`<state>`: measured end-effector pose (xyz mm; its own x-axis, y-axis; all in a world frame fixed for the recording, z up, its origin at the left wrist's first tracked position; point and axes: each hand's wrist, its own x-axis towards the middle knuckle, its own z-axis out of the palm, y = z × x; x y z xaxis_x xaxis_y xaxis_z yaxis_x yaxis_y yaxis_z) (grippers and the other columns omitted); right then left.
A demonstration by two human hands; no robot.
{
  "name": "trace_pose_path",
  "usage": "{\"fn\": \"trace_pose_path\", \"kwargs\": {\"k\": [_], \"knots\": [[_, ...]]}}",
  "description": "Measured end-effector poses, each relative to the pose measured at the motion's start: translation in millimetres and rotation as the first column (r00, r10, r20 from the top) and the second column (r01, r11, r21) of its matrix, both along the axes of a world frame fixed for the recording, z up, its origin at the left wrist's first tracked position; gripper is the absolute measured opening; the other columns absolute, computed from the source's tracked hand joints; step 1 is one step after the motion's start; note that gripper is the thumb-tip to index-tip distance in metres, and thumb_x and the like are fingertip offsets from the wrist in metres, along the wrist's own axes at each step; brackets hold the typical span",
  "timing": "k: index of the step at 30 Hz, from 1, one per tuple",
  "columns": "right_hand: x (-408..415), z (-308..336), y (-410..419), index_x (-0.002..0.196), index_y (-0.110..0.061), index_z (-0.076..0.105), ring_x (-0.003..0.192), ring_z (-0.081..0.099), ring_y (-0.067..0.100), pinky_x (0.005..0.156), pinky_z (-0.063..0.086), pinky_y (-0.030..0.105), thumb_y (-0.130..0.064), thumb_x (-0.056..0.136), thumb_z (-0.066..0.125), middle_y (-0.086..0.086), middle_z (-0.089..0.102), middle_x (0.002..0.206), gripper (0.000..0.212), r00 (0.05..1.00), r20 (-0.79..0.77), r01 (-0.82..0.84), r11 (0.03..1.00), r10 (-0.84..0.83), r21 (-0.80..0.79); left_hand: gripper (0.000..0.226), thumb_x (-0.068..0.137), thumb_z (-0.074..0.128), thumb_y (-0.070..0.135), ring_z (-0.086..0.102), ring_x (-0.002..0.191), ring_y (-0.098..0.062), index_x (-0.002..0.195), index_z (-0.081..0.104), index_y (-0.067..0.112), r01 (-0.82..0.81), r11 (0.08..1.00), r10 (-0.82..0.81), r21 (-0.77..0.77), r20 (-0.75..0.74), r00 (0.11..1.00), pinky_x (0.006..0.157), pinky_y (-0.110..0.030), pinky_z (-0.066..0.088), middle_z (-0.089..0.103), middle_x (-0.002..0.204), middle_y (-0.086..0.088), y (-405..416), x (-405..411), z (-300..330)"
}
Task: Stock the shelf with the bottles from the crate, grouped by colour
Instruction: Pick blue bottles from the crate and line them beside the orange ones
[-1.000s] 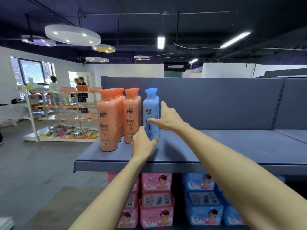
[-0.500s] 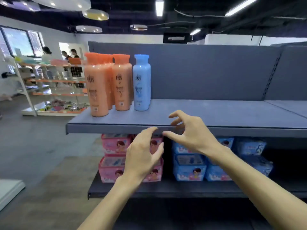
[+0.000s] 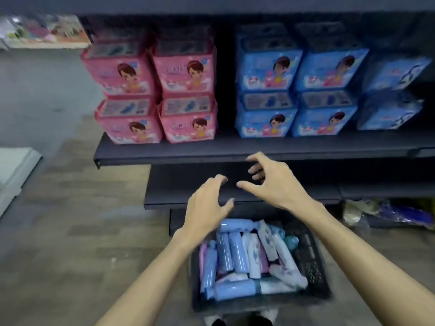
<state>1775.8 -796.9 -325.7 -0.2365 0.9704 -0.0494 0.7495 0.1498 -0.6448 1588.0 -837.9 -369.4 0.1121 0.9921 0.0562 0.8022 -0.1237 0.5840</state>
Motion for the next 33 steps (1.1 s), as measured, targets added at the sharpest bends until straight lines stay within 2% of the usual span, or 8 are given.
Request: {"fn": "trace_pose_path", "kwargs": {"k": [8, 13, 16, 21, 24, 27, 30, 33], "knots": [[22.2, -135.9, -27.8, 0.123, -0.028, 0.053, 0.084, 0.065, 0.010, 0.083, 0.056, 0.039, -0.049, 0.075, 0.080, -0.010, 0.064, 0.096, 0.059, 0.998, 0.061, -0.005, 0.960, 0.023, -0.281, 0.039, 0.083, 0.067, 0.031, 0.061, 0.095, -0.020, 0.117, 0.053, 0.020, -0.070, 0.945, 0.080, -0.318, 0.019, 0.997, 0.076, -0.037, 0.050, 0.061, 0.108, 0.006, -45.8, 24.4, -123.1], [31.3, -225.4, -57.0, 0.127, -0.026, 0.050, 0.094, 0.063, 0.018, 0.085, 0.053, 0.039, -0.047, 0.079, 0.077, -0.006, 0.064, 0.103, 0.059, 0.982, 0.138, -0.053, 0.888, 0.130, -0.457, 0.041, 0.078, 0.072, 0.027, 0.061, 0.092, -0.019, 0.116, 0.056, 0.021, -0.163, 0.838, 0.211, -0.521, 0.032, 0.977, 0.080, -0.038, 0.052, 0.064, 0.106, 0.006, -81.8, 27.9, -203.6], [35.1, -278.3, -76.5, 0.132, -0.027, 0.046, 0.098, 0.062, 0.018, 0.086, 0.053, 0.040, -0.049, 0.082, 0.074, -0.002, 0.064, 0.113, 0.062, 0.970, 0.158, -0.064, 0.818, 0.187, -0.571, 0.035, 0.078, 0.072, 0.025, 0.054, 0.081, -0.019, 0.109, 0.056, 0.018, -0.190, 0.771, 0.242, -0.607, 0.004, 0.970, 0.069, -0.030, 0.043, 0.059, 0.093, 0.006, -107.5, 31.0, -247.5], [35.5, -347.5, -83.2, 0.138, -0.026, 0.041, 0.112, 0.058, 0.021, 0.090, 0.053, 0.041, -0.050, 0.086, 0.071, 0.001, 0.060, 0.124, 0.065, 0.961, 0.173, -0.056, 0.765, 0.216, -0.641, 0.039, 0.080, 0.071, 0.025, 0.063, 0.097, -0.018, 0.116, 0.057, 0.019, -0.192, 0.712, 0.286, -0.676, 0.029, 0.958, 0.080, -0.033, 0.052, 0.065, 0.109, 0.007, -121.5, 33.9, -307.8], [31.6, -381.6, -69.8, 0.138, -0.023, 0.042, 0.114, 0.057, 0.023, 0.092, 0.052, 0.042, -0.046, 0.086, 0.071, 0.004, 0.059, 0.125, 0.064, 0.982, 0.146, 0.002, 0.769, 0.119, -0.639, 0.043, 0.080, 0.072, 0.025, 0.063, 0.100, -0.014, 0.119, 0.057, 0.019, -0.185, 0.714, 0.283, -0.675, 0.037, 0.959, 0.079, -0.027, 0.049, 0.065, 0.111, 0.008, -113.2, 34.7, -336.1], [22.7, -418.6, -46.1, 0.135, -0.017, 0.046, 0.105, 0.059, 0.021, 0.086, 0.052, 0.034, -0.041, 0.088, 0.072, 0.005, 0.058, 0.119, 0.059, 0.986, 0.052, 0.151, 0.731, -0.156, -0.666, 0.044, 0.081, 0.072, 0.026, 0.062, 0.103, -0.015, 0.121, 0.055, 0.020, -0.177, 0.725, 0.263, -0.666, 0.030, 0.964, 0.083, -0.033, 0.052, 0.065, 0.113, 0.006, -98.6, 35.5, -362.4], [15.5, -457.9, -17.0, 0.136, -0.011, 0.045, 0.099, 0.059, 0.020, 0.071, 0.044, 0.023, -0.037, 0.092, 0.067, 0.004, 0.059, 0.113, 0.055, 0.898, 0.044, 0.348, 0.644, -0.438, -0.681, 0.040, 0.081, 0.070, 0.022, 0.061, 0.099, -0.023, 0.118, 0.054, 0.020, -0.171, 0.775, 0.208, -0.609, -0.010, 0.978, 0.078, -0.042, 0.053, 0.061, 0.108, 0.001, -73.6, 33.5, -382.5], [13.0, -495.2, 3.1, 0.141, -0.004, 0.039, 0.115, 0.059, 0.027, 0.085, 0.047, 0.028, -0.041, 0.092, 0.066, 0.013, 0.057, 0.131, 0.066, 0.762, 0.091, 0.514, 0.513, -0.642, -0.687, 0.045, 0.083, 0.067, 0.017, 0.056, 0.107, -0.027, 0.125, 0.052, 0.017, -0.176, 0.884, 0.120, -0.432, -0.153, 0.981, 0.081, -0.043, 0.052, 0.054, 0.119, -0.006, -34.1, 33.0, -398.4]]}}
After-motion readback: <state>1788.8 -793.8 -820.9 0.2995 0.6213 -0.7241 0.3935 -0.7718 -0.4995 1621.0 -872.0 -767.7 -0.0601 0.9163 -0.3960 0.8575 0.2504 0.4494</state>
